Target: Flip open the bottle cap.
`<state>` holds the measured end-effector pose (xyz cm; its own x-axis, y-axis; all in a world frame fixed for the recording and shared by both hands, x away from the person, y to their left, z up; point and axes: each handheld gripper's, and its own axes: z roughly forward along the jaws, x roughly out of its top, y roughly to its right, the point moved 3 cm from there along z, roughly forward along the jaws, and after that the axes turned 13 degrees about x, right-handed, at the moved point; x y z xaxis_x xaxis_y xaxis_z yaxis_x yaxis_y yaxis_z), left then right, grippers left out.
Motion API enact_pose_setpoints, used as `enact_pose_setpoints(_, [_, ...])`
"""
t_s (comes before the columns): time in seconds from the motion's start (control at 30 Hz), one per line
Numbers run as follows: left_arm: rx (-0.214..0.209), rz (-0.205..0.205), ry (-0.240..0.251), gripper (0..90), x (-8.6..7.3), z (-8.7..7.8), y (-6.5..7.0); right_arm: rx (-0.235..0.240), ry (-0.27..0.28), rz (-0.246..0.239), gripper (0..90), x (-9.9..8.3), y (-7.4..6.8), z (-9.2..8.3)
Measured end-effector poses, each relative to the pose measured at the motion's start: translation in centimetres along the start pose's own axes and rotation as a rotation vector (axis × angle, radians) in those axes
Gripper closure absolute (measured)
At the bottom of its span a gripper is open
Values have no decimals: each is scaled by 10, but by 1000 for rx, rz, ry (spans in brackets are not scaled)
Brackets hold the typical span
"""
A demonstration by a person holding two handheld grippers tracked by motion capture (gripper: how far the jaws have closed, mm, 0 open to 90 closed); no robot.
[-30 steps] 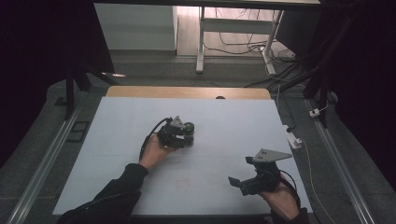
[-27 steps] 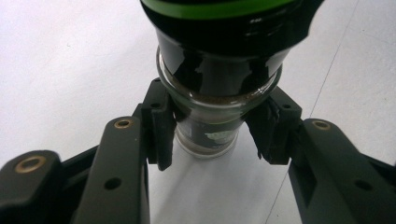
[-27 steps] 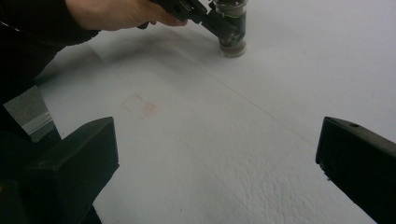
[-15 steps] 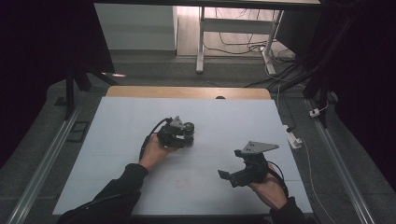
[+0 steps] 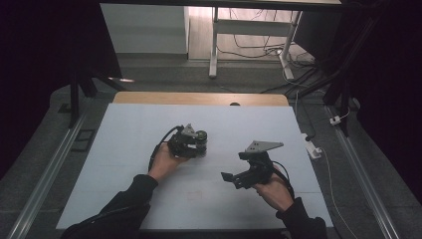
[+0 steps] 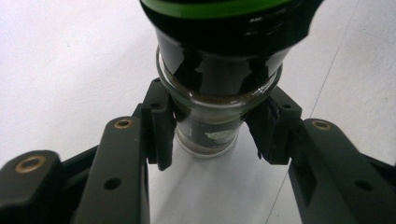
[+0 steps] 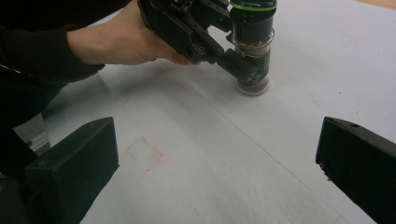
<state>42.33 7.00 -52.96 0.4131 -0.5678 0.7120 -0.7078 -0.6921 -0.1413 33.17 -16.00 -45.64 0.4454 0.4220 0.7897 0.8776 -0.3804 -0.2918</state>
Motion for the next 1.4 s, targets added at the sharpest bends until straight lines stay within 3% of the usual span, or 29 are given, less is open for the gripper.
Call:
enact_pose_setpoints(0.43, [1, 0, -3, 536, 0, 0, 0, -41, -46, -35, 0, 15, 7, 23])
enact_pose_setpoints(0.8, [1, 0, -6, 536, 0, 0, 0, -33, -63, -26, 0, 27, 17, 40])
enact_pose_setpoints(1.4, [1, 4, -10, 536, 1, 0, 0, -68, -83, -37, 0, 39, 34, 70])
